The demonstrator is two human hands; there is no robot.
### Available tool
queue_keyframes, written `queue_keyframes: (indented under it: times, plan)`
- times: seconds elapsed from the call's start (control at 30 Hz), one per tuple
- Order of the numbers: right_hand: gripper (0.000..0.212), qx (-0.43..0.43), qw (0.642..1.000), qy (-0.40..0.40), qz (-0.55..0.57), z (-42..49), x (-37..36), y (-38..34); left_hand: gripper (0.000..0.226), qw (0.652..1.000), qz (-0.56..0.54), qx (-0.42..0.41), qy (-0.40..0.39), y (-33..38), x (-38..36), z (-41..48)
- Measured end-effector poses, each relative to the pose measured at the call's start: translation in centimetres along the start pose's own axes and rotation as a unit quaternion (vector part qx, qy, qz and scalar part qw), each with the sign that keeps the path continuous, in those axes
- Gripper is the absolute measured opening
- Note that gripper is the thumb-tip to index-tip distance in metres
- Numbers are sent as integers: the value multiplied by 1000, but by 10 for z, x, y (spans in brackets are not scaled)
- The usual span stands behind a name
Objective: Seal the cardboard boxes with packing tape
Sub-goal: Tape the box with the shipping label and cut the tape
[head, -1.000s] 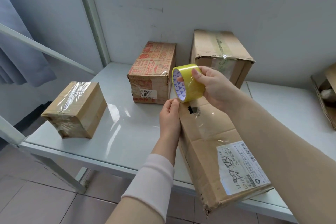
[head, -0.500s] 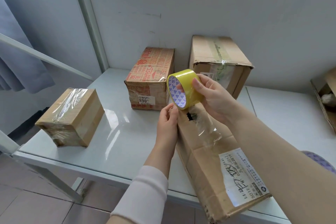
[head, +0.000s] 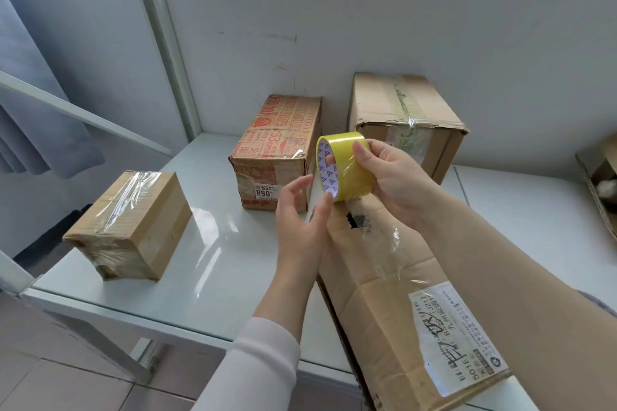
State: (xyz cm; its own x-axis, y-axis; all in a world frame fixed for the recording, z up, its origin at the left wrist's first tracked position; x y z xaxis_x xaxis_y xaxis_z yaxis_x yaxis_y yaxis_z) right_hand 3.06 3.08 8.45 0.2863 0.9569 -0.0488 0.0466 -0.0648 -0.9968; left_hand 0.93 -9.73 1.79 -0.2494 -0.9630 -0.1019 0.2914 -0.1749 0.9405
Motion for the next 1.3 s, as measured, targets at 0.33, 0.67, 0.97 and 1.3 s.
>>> queue_keyframes:
  times: [0.33, 0.67, 0.97, 1.3]
  plan:
    - [48, -16, 996, 67, -49, -24, 4, 10, 15, 986, 103, -102, -79, 1, -3, 1]
    - [11, 24, 972, 142, -188, -49, 15, 21, 21, 989, 57, -90, -103, 5, -2, -2]
    - [16, 35, 981, 36, 190, -56, 13, 13, 20, 981, 166, -94, -42, 7, -7, 3]
    - [17, 63, 987, 72, 130, -63, 19, 11, 8, 982, 178, -58, -2, 10, -12, 10]
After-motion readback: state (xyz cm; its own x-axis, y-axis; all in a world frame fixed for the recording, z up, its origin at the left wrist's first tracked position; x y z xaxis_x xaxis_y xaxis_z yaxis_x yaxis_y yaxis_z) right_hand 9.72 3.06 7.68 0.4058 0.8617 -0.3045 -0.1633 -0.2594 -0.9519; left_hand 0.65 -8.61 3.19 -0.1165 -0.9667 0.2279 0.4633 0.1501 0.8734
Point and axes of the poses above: each hand's wrist, its own z-axis towards the middle knuckle, its own x-axis out of the back of the hand, y = z × x, the point moved 3 cm from there along z, towards the middle knuckle, and after that the axes turned 6 degrees about -x, right-handed, at the moved point
